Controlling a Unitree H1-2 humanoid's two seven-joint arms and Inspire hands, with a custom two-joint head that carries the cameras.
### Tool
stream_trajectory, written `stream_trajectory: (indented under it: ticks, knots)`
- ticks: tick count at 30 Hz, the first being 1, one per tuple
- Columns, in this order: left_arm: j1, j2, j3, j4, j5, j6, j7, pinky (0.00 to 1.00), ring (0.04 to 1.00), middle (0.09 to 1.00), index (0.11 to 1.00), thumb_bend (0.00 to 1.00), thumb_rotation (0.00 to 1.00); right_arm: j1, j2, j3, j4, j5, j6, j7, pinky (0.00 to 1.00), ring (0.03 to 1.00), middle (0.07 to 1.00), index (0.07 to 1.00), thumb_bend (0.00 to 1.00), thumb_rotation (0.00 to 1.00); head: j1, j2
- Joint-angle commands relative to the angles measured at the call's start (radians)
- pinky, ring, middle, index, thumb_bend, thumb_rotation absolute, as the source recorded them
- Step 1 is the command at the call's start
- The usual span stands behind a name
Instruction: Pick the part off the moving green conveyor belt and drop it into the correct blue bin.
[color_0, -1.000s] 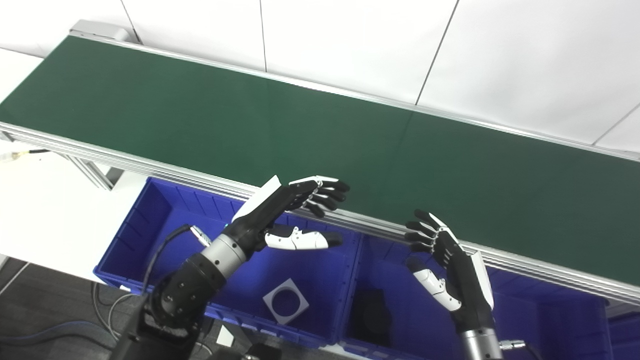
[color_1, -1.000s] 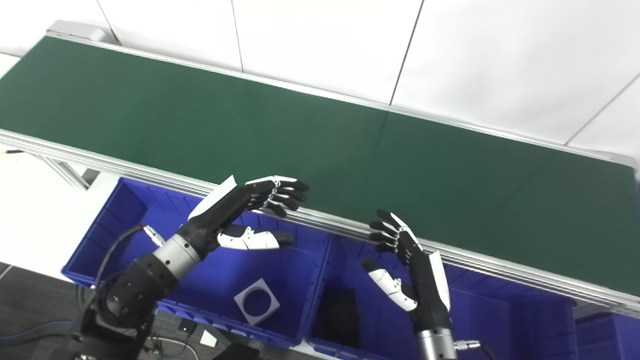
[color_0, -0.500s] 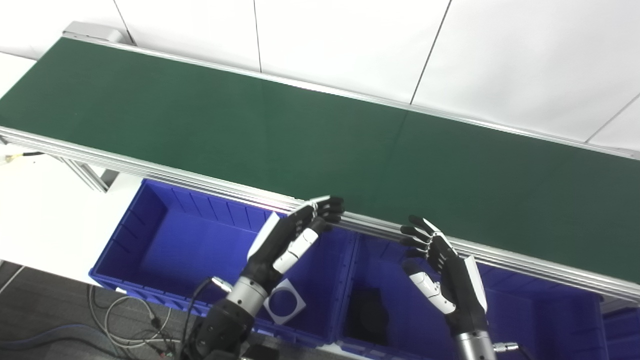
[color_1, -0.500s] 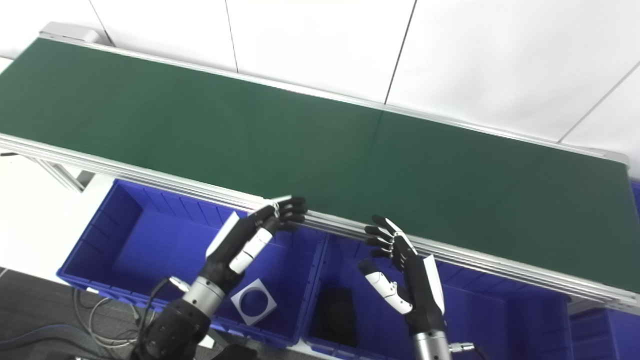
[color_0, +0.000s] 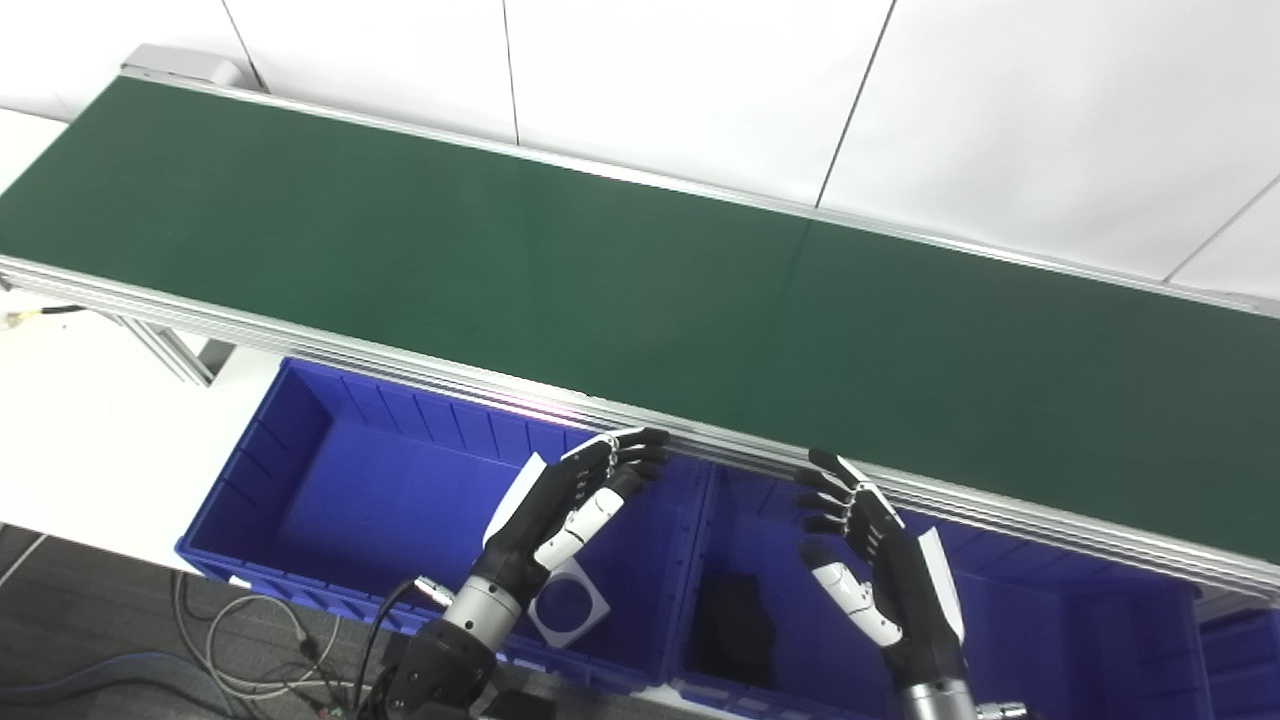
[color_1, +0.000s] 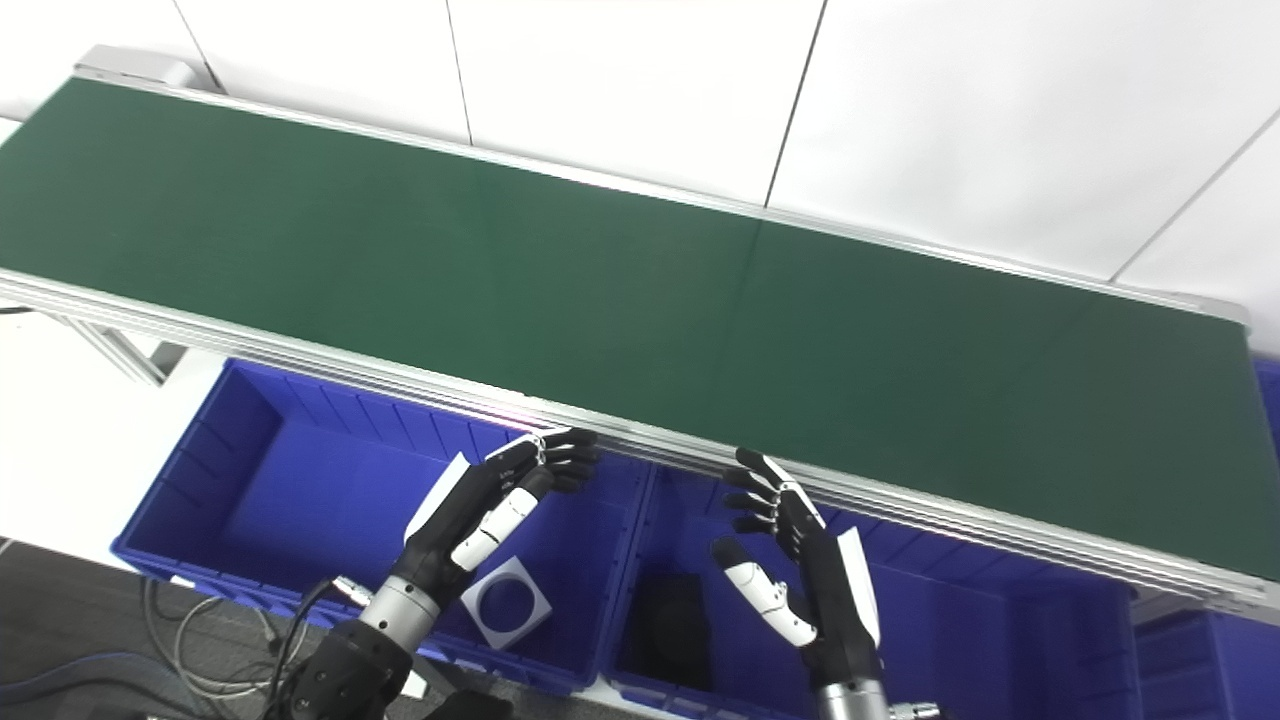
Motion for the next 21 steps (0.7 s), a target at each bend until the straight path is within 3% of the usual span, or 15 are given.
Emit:
stream_trajectory:
  ticks: [1, 10, 21]
  knots:
    - [-0.004, 0.001, -0.001, -0.007, 0.004, -0.039, 0.016, 0.71, 0.735, 0.763, 0.790, 0.54, 0.88, -0.004, 0.007, 0.002, -0.007, 0.003, -0.068, -0.011, 0.66, 0.738, 0.792, 0.850, 0.65, 0.72, -0.009, -0.012]
    - [0.002, 0.014, 0.001, 0.020, -0.005, -0.098, 0.016, 0.69, 0.731, 0.766, 0.787, 0.52, 0.90, -0.007, 0.024, 0.011, 0.038, -0.010, -0.101, -0.021, 0.66, 0.734, 0.787, 0.842, 0.66, 0.71, -0.054, -0.076]
    - [-0.013, 0.028, 0.012, 0.077, -0.043, -0.157, 0.012, 0.67, 0.720, 0.755, 0.774, 0.58, 0.91, -0.026, 0.038, 0.025, 0.096, -0.040, -0.130, -0.048, 0.64, 0.726, 0.777, 0.825, 0.67, 0.68, -0.147, -0.160]
